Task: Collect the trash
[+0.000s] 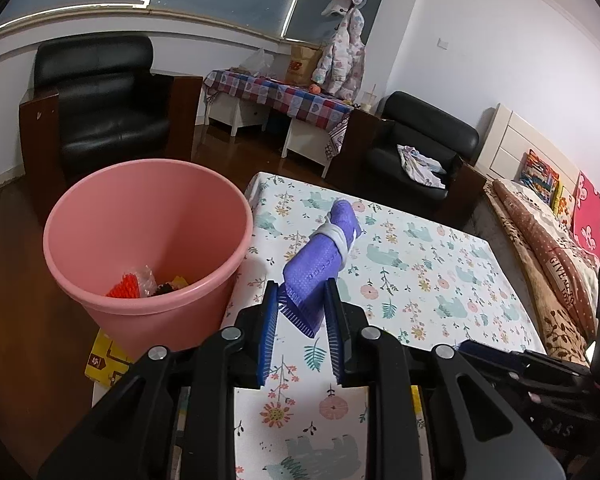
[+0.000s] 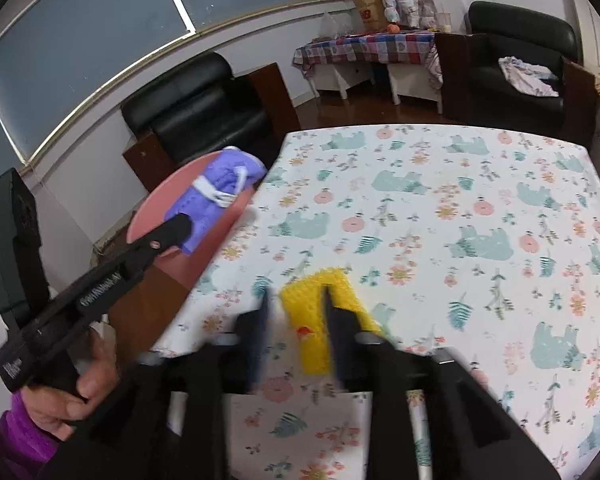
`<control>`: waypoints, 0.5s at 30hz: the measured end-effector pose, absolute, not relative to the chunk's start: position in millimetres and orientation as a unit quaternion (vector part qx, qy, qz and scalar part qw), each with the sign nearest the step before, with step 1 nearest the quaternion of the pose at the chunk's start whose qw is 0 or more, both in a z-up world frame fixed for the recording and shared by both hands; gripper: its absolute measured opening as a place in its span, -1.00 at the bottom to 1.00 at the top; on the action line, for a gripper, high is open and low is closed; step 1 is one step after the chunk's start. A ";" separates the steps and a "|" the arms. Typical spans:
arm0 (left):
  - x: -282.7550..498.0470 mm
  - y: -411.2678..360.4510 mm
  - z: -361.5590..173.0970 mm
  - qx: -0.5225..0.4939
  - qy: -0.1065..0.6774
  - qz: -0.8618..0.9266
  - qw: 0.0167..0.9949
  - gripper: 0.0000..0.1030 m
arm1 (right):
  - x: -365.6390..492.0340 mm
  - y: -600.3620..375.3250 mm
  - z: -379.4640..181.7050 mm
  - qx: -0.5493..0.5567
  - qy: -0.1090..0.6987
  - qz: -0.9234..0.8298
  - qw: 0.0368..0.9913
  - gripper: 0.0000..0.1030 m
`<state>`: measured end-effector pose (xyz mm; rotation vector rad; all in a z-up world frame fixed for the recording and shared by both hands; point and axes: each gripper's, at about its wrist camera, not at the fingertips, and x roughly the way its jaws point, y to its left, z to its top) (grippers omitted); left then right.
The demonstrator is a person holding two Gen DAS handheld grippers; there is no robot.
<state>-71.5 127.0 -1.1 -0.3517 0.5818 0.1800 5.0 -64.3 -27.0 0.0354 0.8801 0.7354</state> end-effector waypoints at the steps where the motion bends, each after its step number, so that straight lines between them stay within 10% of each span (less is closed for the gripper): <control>1: -71.3 127.1 -1.1 -0.174 0.285 0.089 0.938 -0.56 | 5.4 -67.2 -28.2 0.015 0.415 0.343 0.843 0.08; 15: -69.2 121.5 -3.8 -0.164 0.291 0.070 0.940 -0.56 | 17.1 -65.0 -71.2 -0.033 0.451 0.318 0.833 0.07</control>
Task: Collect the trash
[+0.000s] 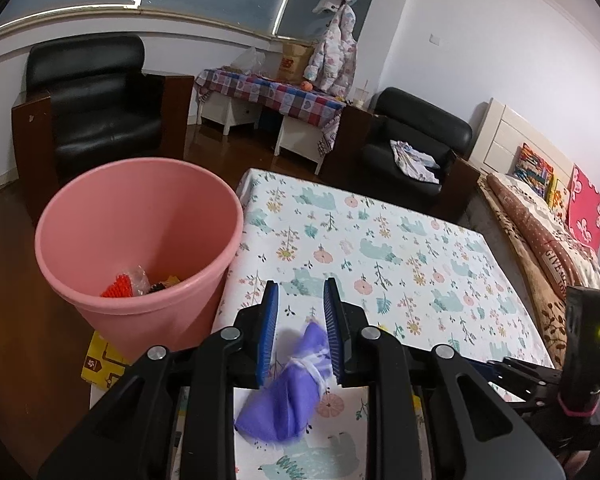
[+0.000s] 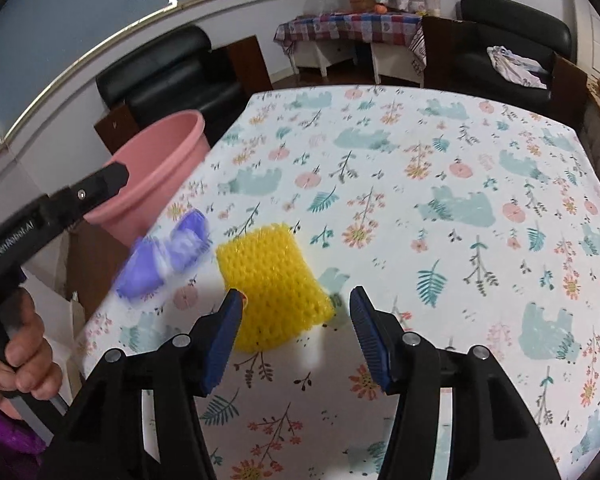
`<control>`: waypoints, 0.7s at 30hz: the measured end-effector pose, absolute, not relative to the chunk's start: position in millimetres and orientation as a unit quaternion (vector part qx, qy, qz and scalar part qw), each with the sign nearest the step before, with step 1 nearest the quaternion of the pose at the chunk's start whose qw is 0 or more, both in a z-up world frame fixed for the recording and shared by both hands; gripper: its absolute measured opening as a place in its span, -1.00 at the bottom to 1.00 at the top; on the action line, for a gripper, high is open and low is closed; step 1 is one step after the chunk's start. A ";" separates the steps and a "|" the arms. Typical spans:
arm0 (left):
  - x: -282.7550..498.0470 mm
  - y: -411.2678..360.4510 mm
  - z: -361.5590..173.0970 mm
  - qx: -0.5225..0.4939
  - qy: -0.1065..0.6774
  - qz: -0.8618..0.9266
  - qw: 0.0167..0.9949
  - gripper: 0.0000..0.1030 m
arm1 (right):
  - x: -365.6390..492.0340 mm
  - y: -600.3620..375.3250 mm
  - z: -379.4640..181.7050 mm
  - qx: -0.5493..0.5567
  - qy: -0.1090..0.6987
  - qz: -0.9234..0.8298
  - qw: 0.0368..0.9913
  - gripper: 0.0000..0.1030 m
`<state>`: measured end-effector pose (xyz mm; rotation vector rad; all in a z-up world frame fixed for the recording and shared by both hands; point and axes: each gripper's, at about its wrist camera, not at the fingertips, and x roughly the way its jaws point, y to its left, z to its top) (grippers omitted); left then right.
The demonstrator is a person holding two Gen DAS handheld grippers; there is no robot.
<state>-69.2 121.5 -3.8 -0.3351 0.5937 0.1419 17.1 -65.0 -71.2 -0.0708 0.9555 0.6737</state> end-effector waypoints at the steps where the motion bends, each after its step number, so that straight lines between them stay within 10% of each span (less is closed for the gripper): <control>1: -68.8 123.4 -4.7 -0.170 0.293 0.064 0.939 -0.56 | 17.0 -63.5 -73.0 -0.036 0.452 0.319 0.832 0.07; 21: -86.3 135.0 -20.8 -0.151 0.366 -0.007 0.918 -0.53 | 13.8 -61.8 -70.7 -0.028 0.435 0.347 0.831 -0.71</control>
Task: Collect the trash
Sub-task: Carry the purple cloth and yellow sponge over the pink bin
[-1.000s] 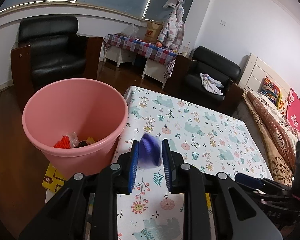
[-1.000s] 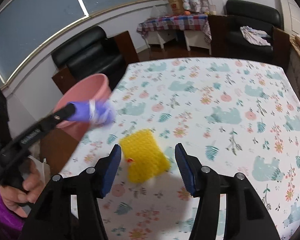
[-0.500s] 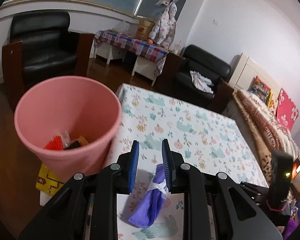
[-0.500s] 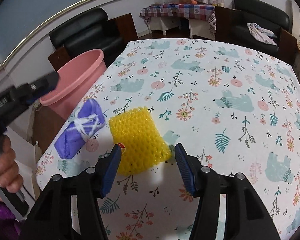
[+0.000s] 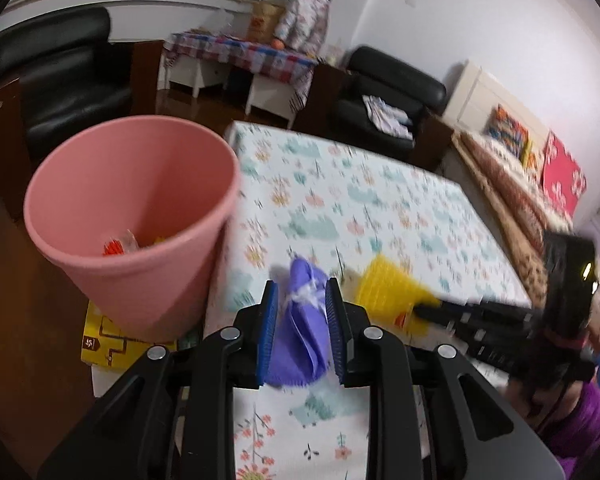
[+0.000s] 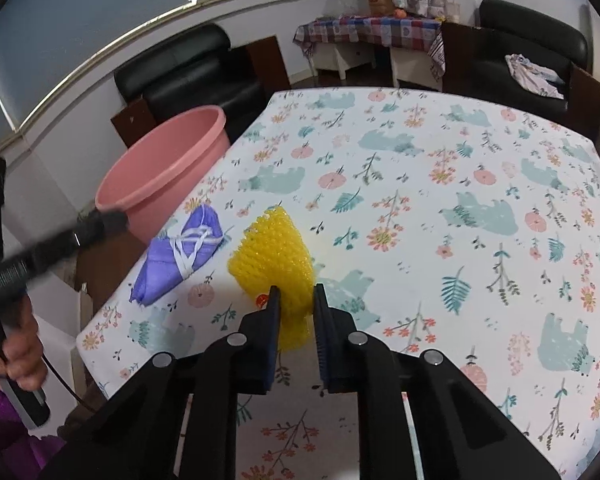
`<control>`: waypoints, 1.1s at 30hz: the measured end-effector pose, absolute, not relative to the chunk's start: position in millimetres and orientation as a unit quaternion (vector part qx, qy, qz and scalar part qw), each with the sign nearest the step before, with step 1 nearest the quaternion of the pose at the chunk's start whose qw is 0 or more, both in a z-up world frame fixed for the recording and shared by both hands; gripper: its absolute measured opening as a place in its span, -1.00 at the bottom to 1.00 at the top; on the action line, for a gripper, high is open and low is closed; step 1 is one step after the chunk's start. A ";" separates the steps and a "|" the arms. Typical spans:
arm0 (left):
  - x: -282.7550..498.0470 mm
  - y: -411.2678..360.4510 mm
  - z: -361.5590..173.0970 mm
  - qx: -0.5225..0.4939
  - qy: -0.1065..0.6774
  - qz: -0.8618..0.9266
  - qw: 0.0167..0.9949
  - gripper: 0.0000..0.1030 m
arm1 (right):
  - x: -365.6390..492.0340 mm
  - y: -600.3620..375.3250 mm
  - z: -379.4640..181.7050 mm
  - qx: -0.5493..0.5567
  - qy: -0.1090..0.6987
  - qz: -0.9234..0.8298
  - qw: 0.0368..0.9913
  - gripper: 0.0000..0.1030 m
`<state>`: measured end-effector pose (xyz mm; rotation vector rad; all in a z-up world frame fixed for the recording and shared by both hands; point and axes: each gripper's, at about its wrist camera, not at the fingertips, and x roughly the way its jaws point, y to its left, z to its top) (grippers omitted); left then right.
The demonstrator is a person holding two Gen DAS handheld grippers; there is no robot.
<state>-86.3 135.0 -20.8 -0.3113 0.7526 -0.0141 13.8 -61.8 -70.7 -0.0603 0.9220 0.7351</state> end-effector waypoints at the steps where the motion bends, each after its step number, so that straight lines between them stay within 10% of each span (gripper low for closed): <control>1: -85.4 131.6 -24.3 -0.145 0.374 -0.008 0.916 -0.53 | 13.9 -64.8 -68.8 -0.023 0.432 0.345 0.833 -0.71; 15: -77.7 114.1 -59.7 -0.095 0.411 0.009 0.907 -0.19 | 9.4 -82.8 -57.7 0.004 0.422 0.340 0.840 -0.71; 33: -83.8 102.8 -51.2 -0.086 0.391 -0.004 0.916 -0.39 | 6.1 -89.5 -54.8 0.011 0.420 0.338 0.842 -0.71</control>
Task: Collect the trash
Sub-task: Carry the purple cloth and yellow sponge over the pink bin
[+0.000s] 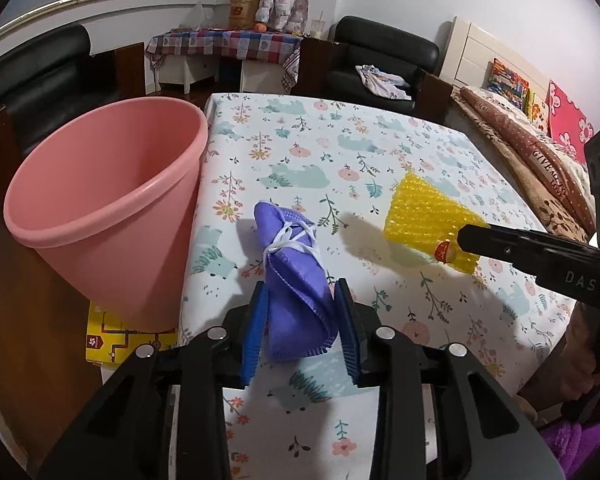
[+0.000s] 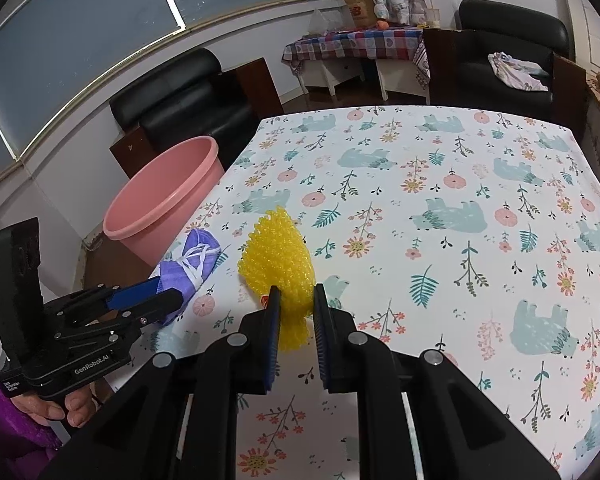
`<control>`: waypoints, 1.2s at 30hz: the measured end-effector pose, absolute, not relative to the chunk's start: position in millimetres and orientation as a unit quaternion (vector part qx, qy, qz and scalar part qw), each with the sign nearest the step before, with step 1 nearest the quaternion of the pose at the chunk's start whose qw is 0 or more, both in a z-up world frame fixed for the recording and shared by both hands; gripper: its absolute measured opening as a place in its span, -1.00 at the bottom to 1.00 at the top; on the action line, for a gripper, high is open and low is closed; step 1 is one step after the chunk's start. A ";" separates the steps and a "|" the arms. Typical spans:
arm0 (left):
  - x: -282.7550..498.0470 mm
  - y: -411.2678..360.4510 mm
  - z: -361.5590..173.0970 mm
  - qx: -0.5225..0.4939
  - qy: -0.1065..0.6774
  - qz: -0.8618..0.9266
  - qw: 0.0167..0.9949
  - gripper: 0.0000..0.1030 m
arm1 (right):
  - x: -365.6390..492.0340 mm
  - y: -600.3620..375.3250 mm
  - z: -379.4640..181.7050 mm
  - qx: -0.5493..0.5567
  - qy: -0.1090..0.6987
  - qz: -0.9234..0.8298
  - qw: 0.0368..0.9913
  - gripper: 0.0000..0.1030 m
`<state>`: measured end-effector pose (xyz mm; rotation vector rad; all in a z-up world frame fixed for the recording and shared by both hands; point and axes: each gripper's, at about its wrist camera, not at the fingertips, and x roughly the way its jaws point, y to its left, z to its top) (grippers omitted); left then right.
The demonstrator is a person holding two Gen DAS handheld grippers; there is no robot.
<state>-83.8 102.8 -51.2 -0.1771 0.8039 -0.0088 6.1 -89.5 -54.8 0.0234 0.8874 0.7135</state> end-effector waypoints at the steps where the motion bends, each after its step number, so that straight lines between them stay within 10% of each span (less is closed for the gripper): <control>1: -84.8 102.6 -49.7 -0.086 0.386 -0.006 0.919 -0.40 | 6.2 -89.5 -54.7 0.012 0.420 0.337 0.842 -0.71; 36: -114.3 192.9 26.6 -0.144 0.228 0.077 0.960 -0.44 | 21.3 25.1 28.6 -0.048 0.335 0.405 0.849 -0.70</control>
